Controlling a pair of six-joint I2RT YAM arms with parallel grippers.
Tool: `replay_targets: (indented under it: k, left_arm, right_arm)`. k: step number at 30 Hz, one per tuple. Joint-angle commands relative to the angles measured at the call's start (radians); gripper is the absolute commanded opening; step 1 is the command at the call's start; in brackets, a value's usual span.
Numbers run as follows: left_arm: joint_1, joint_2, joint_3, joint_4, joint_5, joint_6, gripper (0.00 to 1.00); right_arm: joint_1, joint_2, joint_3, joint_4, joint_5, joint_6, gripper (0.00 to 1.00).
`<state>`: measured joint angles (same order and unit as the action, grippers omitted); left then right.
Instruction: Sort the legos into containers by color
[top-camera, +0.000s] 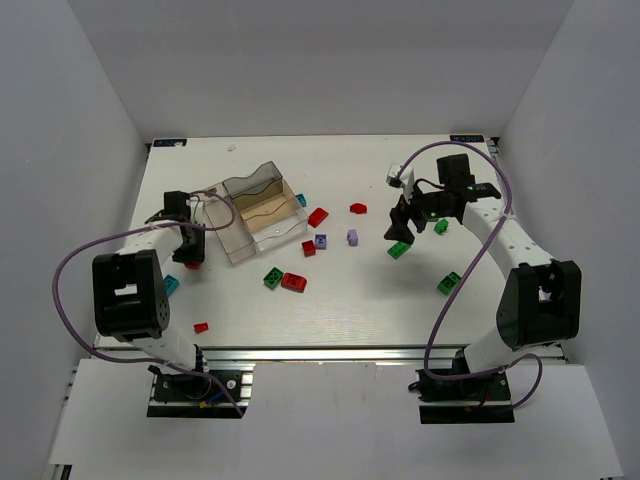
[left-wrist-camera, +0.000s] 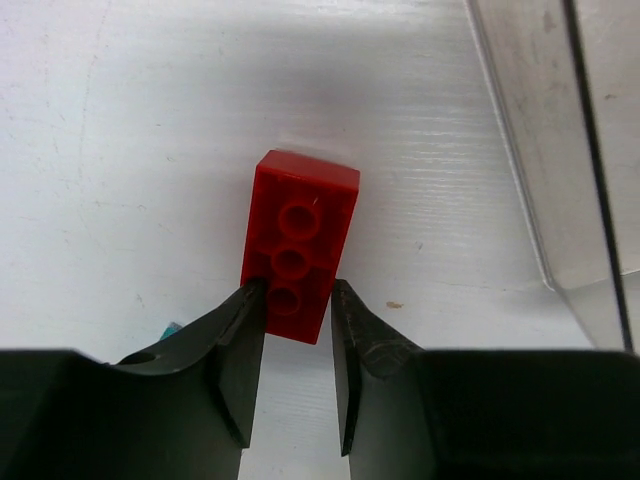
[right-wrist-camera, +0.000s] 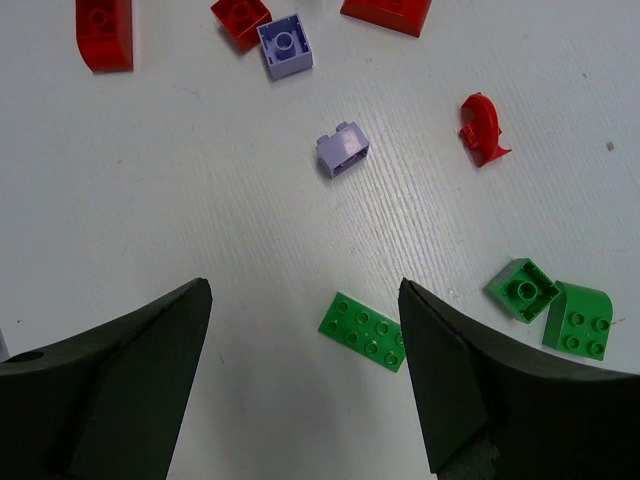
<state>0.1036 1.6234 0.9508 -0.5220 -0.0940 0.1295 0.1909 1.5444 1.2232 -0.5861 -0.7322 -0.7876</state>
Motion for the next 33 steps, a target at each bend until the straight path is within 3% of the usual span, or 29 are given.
replay_targets:
  k: [1, 11, 16, 24, 27, 28, 29, 33]
  left_arm:
    - [0.007, -0.085, 0.048, -0.001, 0.014, -0.039, 0.41]
    - [-0.015, -0.3, 0.112, 0.02, 0.141, -0.224, 0.4]
    - [-0.015, -0.218, 0.12, 0.077, 0.322, -0.359, 0.4]
    - [-0.024, -0.077, 0.175, 0.178, 0.412, -0.47, 0.43]
    - [-0.024, -0.028, 0.201, 0.168, 0.419, -0.47, 0.57]
    - [-0.024, -0.017, 0.218, 0.159, 0.418, -0.467, 0.73]
    - [-0.024, -0.008, 0.224, 0.149, 0.41, -0.467, 0.8]
    - [-0.024, 0.007, 0.236, 0.129, 0.401, -0.464, 0.86]
  right_arm:
    - [-0.002, -0.003, 0.036, -0.011, -0.01, -0.001, 0.8]
    - [0.001, -0.01, 0.016, -0.003, -0.024, 0.007, 0.8]
    - [0.002, -0.007, 0.016, 0.002, -0.03, 0.008, 0.8]
    - [0.001, -0.018, 0.012, 0.002, -0.024, 0.007, 0.8]
    - [0.004, -0.02, 0.009, 0.006, -0.024, 0.014, 0.8]
    - [0.004, -0.023, 0.007, 0.005, -0.024, 0.016, 0.8]
    - [0.002, -0.024, 0.004, 0.006, -0.026, 0.016, 0.8]
    - [0.008, -0.024, -0.001, 0.002, -0.029, 0.005, 0.8]
